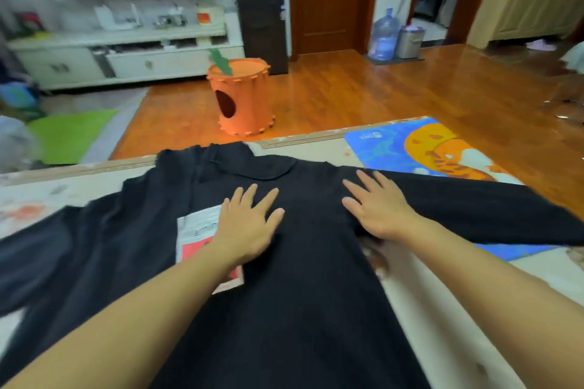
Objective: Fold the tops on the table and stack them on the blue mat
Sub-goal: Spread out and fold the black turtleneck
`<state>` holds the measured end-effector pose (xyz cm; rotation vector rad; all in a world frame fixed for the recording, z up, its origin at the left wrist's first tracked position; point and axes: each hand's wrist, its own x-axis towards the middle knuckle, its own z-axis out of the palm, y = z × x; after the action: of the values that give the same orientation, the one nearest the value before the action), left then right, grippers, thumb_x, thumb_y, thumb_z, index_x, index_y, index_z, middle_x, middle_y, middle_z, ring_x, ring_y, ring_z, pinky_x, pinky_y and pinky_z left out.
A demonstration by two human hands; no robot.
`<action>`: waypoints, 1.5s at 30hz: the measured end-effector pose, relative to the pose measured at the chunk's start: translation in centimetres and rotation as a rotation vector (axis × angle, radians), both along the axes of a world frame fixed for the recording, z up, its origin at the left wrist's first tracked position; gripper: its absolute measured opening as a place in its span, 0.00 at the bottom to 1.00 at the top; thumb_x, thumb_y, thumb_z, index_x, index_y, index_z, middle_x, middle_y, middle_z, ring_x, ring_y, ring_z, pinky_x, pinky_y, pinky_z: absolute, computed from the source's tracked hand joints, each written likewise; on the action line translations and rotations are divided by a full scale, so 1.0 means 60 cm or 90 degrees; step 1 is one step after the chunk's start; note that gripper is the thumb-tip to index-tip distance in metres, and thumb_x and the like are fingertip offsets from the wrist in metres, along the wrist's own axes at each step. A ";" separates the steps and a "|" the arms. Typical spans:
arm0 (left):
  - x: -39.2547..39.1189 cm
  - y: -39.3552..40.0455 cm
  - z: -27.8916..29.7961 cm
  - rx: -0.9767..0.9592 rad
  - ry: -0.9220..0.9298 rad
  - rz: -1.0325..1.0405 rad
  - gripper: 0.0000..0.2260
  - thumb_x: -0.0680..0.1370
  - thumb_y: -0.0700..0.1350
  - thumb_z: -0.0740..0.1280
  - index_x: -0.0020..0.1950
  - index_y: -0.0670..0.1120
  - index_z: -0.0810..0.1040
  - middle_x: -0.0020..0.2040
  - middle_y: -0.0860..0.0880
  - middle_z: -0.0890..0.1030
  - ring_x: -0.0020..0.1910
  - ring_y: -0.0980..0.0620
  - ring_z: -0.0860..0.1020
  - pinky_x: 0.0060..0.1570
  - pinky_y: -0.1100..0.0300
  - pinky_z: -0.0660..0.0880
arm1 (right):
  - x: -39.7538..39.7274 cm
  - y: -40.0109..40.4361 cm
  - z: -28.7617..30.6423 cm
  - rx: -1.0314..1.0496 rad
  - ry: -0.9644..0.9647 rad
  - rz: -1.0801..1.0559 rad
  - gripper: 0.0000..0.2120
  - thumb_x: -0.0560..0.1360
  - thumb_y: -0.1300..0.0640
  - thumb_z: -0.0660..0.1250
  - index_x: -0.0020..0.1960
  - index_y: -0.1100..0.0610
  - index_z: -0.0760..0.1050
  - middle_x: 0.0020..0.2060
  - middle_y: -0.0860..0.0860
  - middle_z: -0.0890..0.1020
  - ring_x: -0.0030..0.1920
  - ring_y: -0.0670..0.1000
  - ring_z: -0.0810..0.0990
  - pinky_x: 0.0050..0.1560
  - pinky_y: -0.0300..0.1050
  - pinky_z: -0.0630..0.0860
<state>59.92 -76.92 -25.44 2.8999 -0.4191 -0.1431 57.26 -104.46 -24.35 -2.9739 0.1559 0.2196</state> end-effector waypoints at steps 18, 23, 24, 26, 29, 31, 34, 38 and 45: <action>0.081 0.411 -0.067 0.055 -0.084 0.239 0.28 0.82 0.64 0.45 0.82 0.60 0.51 0.83 0.50 0.53 0.82 0.46 0.49 0.80 0.46 0.49 | 0.338 0.475 0.021 0.135 -0.156 0.038 0.21 0.82 0.50 0.58 0.73 0.56 0.68 0.69 0.59 0.71 0.69 0.64 0.67 0.68 0.58 0.67; 0.082 0.407 -0.069 0.050 -0.088 0.234 0.28 0.82 0.63 0.45 0.82 0.60 0.50 0.83 0.50 0.52 0.82 0.46 0.48 0.80 0.46 0.48 | 0.387 0.511 0.019 0.041 -0.050 0.070 0.21 0.82 0.47 0.55 0.73 0.50 0.70 0.73 0.56 0.64 0.71 0.63 0.62 0.68 0.60 0.65; 0.082 0.407 -0.068 0.050 -0.087 0.235 0.28 0.82 0.64 0.44 0.82 0.60 0.51 0.83 0.50 0.53 0.82 0.46 0.48 0.80 0.46 0.48 | 0.390 0.506 0.018 -0.008 -0.052 0.062 0.21 0.82 0.48 0.56 0.72 0.52 0.71 0.72 0.57 0.66 0.71 0.63 0.63 0.68 0.60 0.66; 0.079 0.406 -0.068 0.055 -0.087 0.236 0.28 0.82 0.63 0.44 0.82 0.60 0.51 0.83 0.50 0.53 0.82 0.46 0.48 0.79 0.46 0.48 | 0.384 0.485 0.018 -0.126 -0.095 0.033 0.19 0.79 0.51 0.60 0.68 0.55 0.75 0.68 0.57 0.70 0.68 0.62 0.66 0.66 0.59 0.68; 0.080 0.407 -0.067 0.052 -0.087 0.232 0.28 0.82 0.63 0.44 0.83 0.59 0.50 0.83 0.50 0.53 0.82 0.46 0.48 0.79 0.45 0.48 | 0.370 0.447 0.020 -0.253 -0.083 -0.019 0.20 0.77 0.53 0.61 0.68 0.55 0.74 0.66 0.58 0.72 0.67 0.63 0.67 0.65 0.58 0.66; 0.081 0.407 -0.064 0.051 -0.081 0.227 0.28 0.82 0.63 0.44 0.83 0.59 0.49 0.83 0.49 0.52 0.82 0.45 0.47 0.79 0.45 0.47 | 0.363 0.433 0.019 -0.254 -0.037 -0.046 0.20 0.77 0.54 0.61 0.68 0.55 0.73 0.67 0.58 0.72 0.68 0.63 0.66 0.66 0.58 0.66; 0.077 0.406 -0.060 0.051 -0.076 0.229 0.28 0.83 0.63 0.43 0.83 0.59 0.48 0.84 0.49 0.51 0.82 0.45 0.46 0.79 0.44 0.47 | 0.358 0.434 0.018 -0.267 -0.088 -0.003 0.15 0.77 0.55 0.65 0.63 0.55 0.77 0.67 0.58 0.70 0.68 0.63 0.64 0.67 0.57 0.65; 0.074 0.406 -0.064 0.051 -0.064 0.227 0.28 0.83 0.62 0.43 0.83 0.58 0.47 0.84 0.49 0.50 0.82 0.44 0.45 0.80 0.43 0.46 | 0.368 0.460 0.012 -0.217 -0.215 0.163 0.11 0.76 0.59 0.67 0.57 0.57 0.80 0.62 0.57 0.77 0.61 0.60 0.73 0.60 0.54 0.74; 0.081 0.408 -0.064 0.040 -0.086 0.224 0.28 0.82 0.62 0.44 0.83 0.58 0.50 0.83 0.48 0.52 0.82 0.44 0.47 0.80 0.43 0.47 | 0.400 0.544 0.012 0.301 -0.089 -0.060 0.13 0.79 0.59 0.65 0.61 0.63 0.76 0.55 0.59 0.80 0.52 0.60 0.79 0.44 0.47 0.73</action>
<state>64.80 -52.41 -29.30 2.9989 0.0801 0.0964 81.23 -71.82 -23.62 -2.4945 0.1954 0.0286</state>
